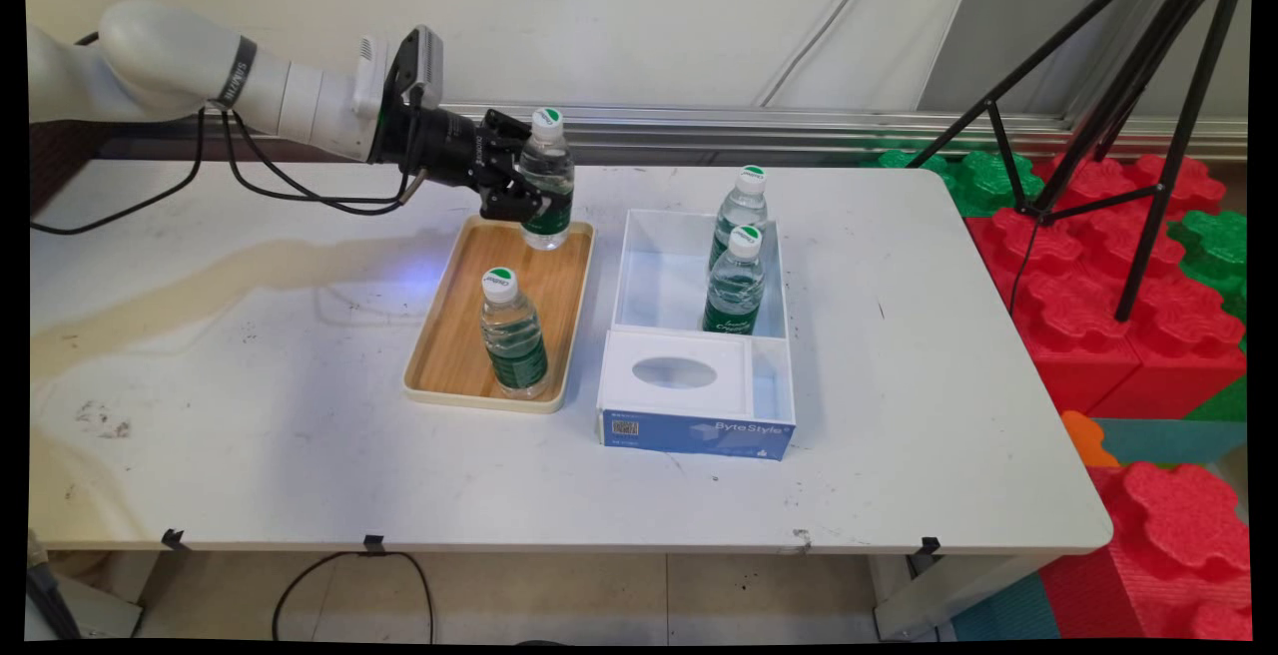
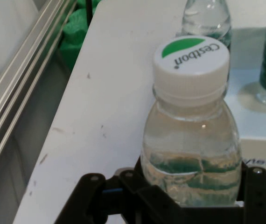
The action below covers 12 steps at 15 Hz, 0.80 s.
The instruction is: Place the picked object on the tray
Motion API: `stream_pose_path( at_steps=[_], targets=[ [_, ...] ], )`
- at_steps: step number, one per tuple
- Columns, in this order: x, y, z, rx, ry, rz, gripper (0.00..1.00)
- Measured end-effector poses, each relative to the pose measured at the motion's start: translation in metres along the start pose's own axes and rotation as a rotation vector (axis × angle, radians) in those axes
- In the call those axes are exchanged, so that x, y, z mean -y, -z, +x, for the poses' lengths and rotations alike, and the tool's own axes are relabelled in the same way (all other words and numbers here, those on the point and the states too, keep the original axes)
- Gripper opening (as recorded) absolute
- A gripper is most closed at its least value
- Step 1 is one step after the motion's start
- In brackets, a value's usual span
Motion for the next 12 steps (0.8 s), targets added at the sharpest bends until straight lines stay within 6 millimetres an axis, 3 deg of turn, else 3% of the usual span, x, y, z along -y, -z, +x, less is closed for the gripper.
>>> stream_pose_path(
  at_steps=[12],
  targets=[
    [0.006, -0.017, -0.023, 0.02, 0.007, 0.033, 0.0]
  ],
)
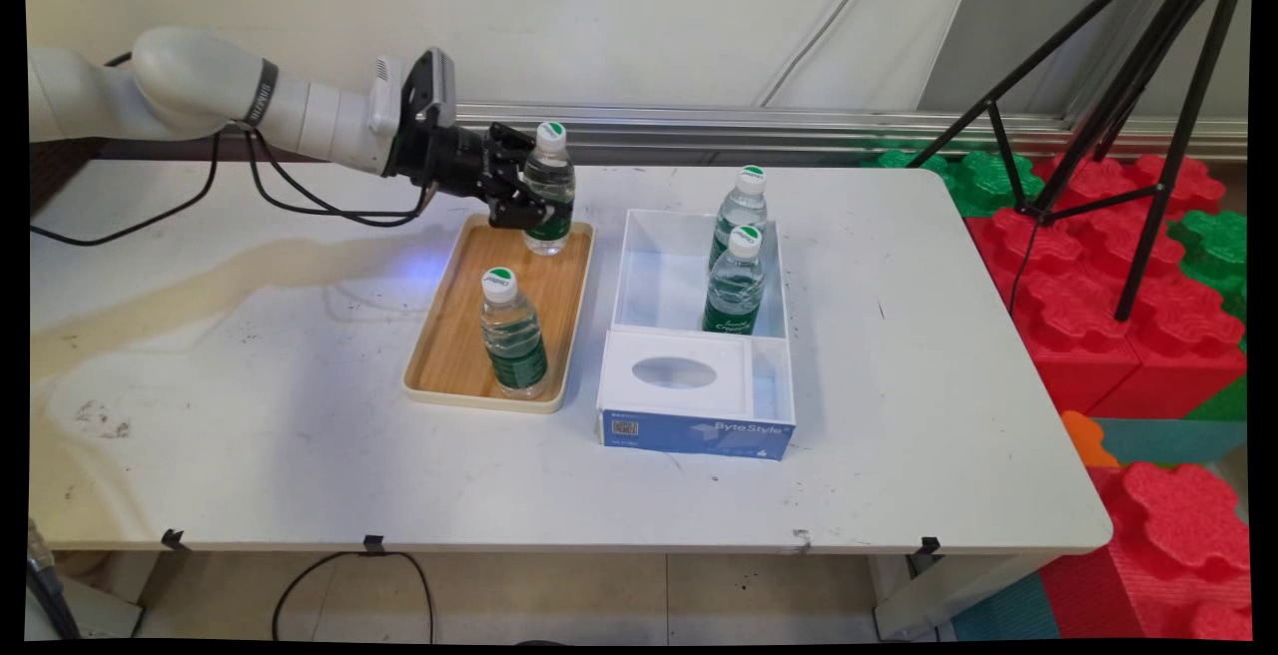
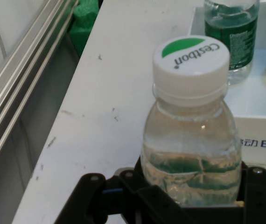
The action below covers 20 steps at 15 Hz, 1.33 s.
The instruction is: Place the picked object on the tray
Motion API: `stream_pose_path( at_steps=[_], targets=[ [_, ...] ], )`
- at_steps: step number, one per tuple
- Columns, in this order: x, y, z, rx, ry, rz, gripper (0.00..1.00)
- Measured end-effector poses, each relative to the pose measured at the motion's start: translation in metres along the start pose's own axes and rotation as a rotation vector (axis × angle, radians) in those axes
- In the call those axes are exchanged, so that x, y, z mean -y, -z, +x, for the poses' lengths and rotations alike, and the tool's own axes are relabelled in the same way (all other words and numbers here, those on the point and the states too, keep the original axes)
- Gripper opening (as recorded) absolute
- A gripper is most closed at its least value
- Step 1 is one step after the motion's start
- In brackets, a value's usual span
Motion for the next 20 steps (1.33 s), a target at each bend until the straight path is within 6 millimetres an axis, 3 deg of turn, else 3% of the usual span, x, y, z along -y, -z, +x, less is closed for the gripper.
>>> stream_pose_path(
  at_steps=[7, 20],
  targets=[
    [-0.002, -0.019, -0.005, -0.008, 0.012, 0.002, 0.0],
    [-0.01, -0.032, -0.011, -0.006, 0.03, -0.003, 0.0]
  ],
)
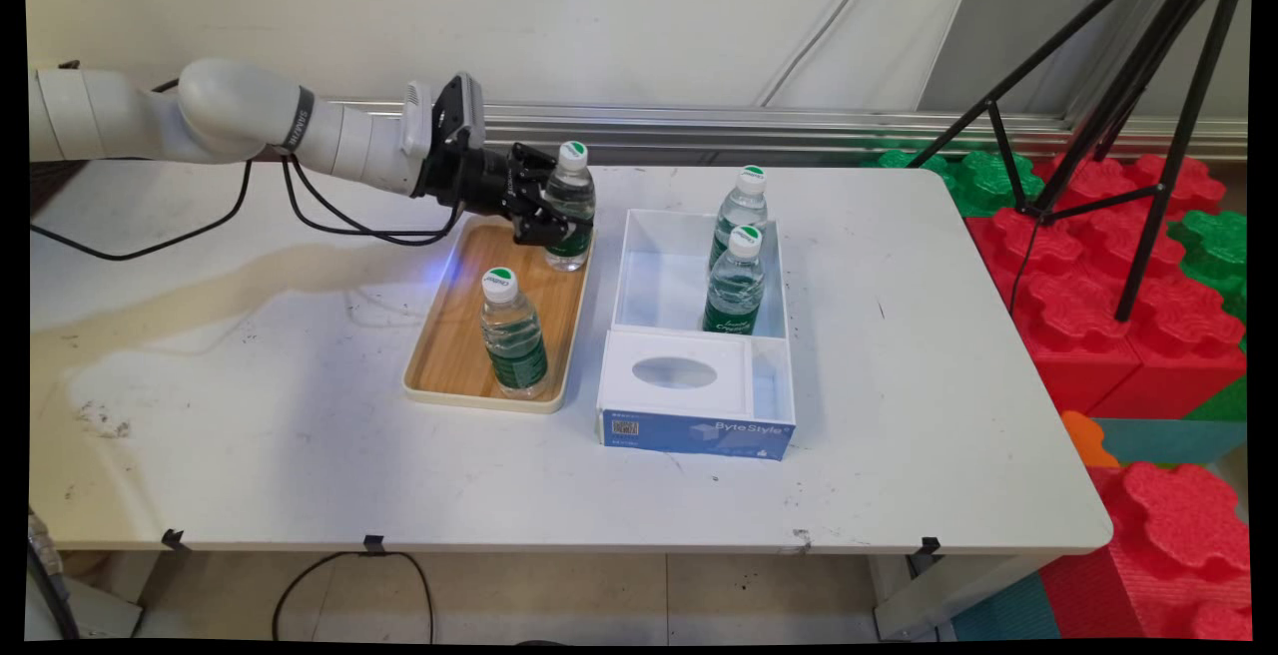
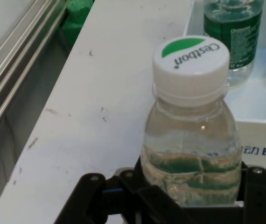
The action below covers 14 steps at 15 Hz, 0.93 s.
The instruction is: Place the picked object on the tray
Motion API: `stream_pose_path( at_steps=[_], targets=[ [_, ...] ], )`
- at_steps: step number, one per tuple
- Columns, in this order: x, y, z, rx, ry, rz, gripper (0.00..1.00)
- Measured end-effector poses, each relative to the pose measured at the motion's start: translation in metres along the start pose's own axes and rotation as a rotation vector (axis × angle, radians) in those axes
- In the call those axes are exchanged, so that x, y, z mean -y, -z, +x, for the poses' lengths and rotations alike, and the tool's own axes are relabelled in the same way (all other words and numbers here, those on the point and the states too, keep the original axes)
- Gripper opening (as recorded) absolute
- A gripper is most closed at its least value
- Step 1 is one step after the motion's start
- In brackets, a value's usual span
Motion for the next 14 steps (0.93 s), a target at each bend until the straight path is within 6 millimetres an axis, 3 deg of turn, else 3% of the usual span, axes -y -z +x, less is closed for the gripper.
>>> stream_pose_path(
  at_steps=[11, 12, 14],
  targets=[
    [-0.01, -0.01, 0.004, -0.002, 0.023, 0.001, 0.0],
    [-0.011, -0.01, 0.004, -0.003, 0.023, 0.003, 1.0],
    [-0.011, -0.011, 0.005, -0.004, 0.022, 0.003, 1.0]
  ],
)
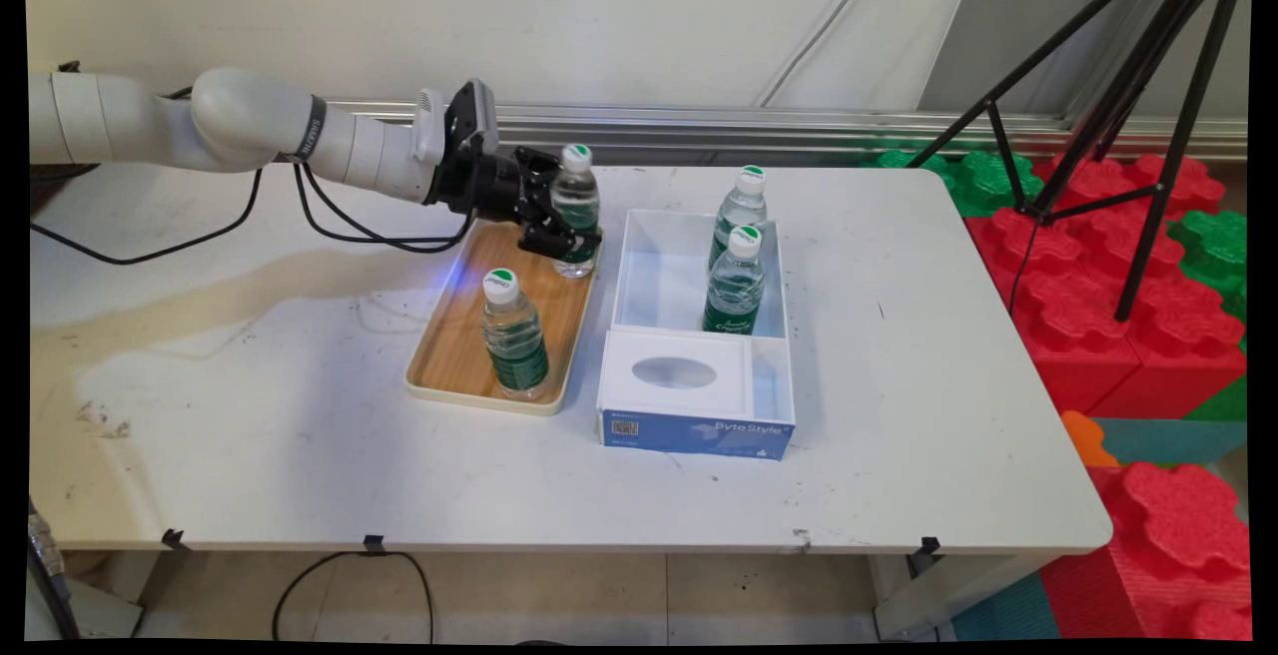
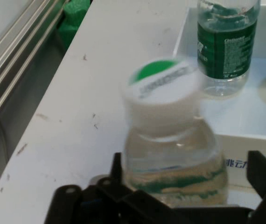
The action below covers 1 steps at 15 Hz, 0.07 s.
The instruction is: Place the picked object on the tray
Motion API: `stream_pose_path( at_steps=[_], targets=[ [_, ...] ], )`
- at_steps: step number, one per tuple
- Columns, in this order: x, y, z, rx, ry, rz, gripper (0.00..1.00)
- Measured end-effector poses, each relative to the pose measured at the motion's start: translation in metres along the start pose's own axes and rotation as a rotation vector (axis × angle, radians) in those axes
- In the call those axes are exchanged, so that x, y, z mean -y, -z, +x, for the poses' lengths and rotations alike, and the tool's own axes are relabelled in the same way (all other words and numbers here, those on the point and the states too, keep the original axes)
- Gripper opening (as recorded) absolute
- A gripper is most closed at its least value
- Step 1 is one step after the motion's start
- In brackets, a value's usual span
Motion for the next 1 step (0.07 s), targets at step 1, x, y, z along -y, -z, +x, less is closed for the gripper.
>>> stream_pose_path(
  at_steps=[1],
  targets=[
    [-0.0003, 0.0, 0.0001, 0.0, 0.001, 0.0, 1.0]
  ],
)
